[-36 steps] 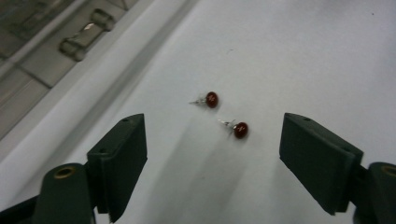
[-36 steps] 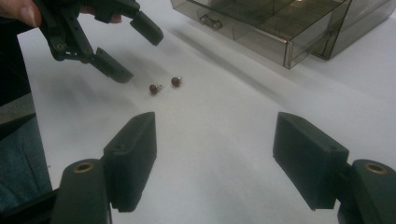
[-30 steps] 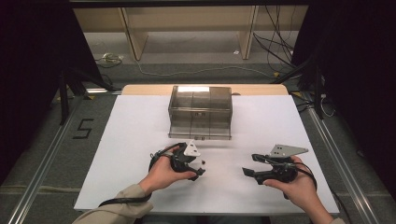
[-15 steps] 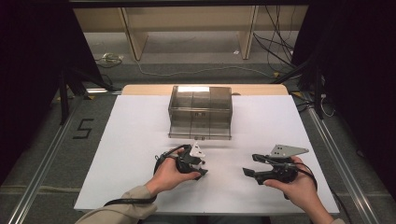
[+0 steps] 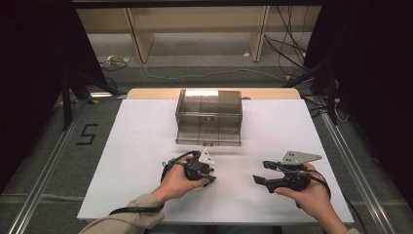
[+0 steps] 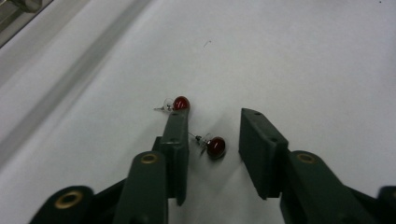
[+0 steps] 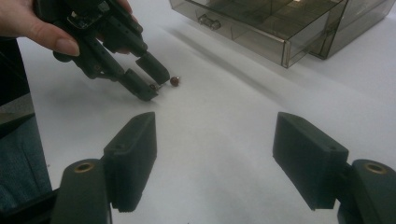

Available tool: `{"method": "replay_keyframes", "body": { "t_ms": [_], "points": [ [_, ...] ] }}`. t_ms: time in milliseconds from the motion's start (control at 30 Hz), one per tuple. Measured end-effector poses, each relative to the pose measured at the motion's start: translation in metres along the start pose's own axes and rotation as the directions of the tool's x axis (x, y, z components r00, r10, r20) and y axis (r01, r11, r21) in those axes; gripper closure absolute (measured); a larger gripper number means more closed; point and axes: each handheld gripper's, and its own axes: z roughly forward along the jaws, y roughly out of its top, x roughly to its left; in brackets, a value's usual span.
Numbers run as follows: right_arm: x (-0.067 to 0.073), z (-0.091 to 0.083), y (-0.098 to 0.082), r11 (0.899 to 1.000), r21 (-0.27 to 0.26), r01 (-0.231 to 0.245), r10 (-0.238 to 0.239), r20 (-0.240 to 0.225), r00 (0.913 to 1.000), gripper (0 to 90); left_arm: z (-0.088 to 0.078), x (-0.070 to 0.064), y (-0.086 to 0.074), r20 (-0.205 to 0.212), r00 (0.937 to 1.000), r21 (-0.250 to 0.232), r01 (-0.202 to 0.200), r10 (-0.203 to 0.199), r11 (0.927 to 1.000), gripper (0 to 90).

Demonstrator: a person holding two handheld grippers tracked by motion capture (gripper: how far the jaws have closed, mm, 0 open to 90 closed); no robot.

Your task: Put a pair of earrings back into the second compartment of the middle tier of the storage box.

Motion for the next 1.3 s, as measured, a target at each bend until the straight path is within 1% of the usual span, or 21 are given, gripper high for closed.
{"method": "replay_keyframes", "body": {
  "t_ms": [200,267,333,467,667,733,933,967,1133,1167,1300],
  "points": [
    [-0.0001,-0.0001,-0.0001,1.0,-0.001,0.001,-0.001,0.0,1.0,31.1,-0.0012,0.0017,0.0013,-0.002,1.0,0.022,0.006,-0.006,0.9997,73.4],
    [-0.0002,-0.0001,-0.0001,1.0,-0.001,0.0,0.0,0.0,1.0,31.1,-0.0014,0.0021,0.0014,-0.002,0.9999,0.024,0.017,-0.016,0.9996,77.1],
    [-0.0001,-0.0001,-0.0002,1.0,-0.001,0.0,0.0,0.0,1.0,31.1,-0.0017,0.0029,0.0013,0.0,0.9998,0.026,0.022,-0.022,0.9994,78.2],
    [-0.0002,-0.0002,-0.0001,1.0,-0.002,-0.001,0.001,0.0,1.0,31.1,-0.0019,0.0025,0.0016,-0.001,0.9996,0.027,0.03,-0.03,0.9992,78.8],
    [0.0,-0.0004,0.0,1.0,-0.006,-0.002,0.002,-0.001,1.0,31.1,-0.0024,0.003,0.0008,0.003,0.9998,0.023,0.019,-0.019,0.9996,78.9],
    [-0.0002,-0.0004,0.0001,1.0,-0.006,-0.001,0.001,-0.001,1.0,31.1,-0.0023,0.0031,0.0005,0.004,0.9996,0.017,0.026,-0.026,0.9995,78.8],
    [-0.0003,-0.0005,0.0,1.0,-0.007,-0.001,0.001,-0.001,1.0,31.1,-0.0034,0.0006,0.001,0.017,0.9998,0.016,0.012,-0.012,0.9998,78.8],
    [-0.0003,-0.0005,0.0001,1.0,-0.007,-0.001,0.001,-0.001,1.0,31.1,-0.0041,0.0001,0.0015,0.015,0.9999,0.018,0.007,-0.007,0.9998,78.8],
    [-0.0002,-0.0006,0.0,1.0,-0.007,-0.001,0.001,-0.001,1.0,31.1,-0.0066,0.0004,0.0022,0.009,0.9999,-0.003,0.013,-0.013,0.9999,78.8],
    [-0.0001,-0.0005,0.0,1.0,-0.008,-0.001,0.001,-0.002,1.0,31.0,-0.0073,0.0008,0.0024,0.006,1.0,0.0,0.005,-0.005,1.0,78.8],
    [-0.0001,-0.0004,0.0001,1.0,-0.007,-0.002,0.002,-0.003,1.0,31.0,-0.0087,0.0004,0.0033,0.008,1.0,-0.005,0.001,-0.001,1.0,78.8]
  ]
}}
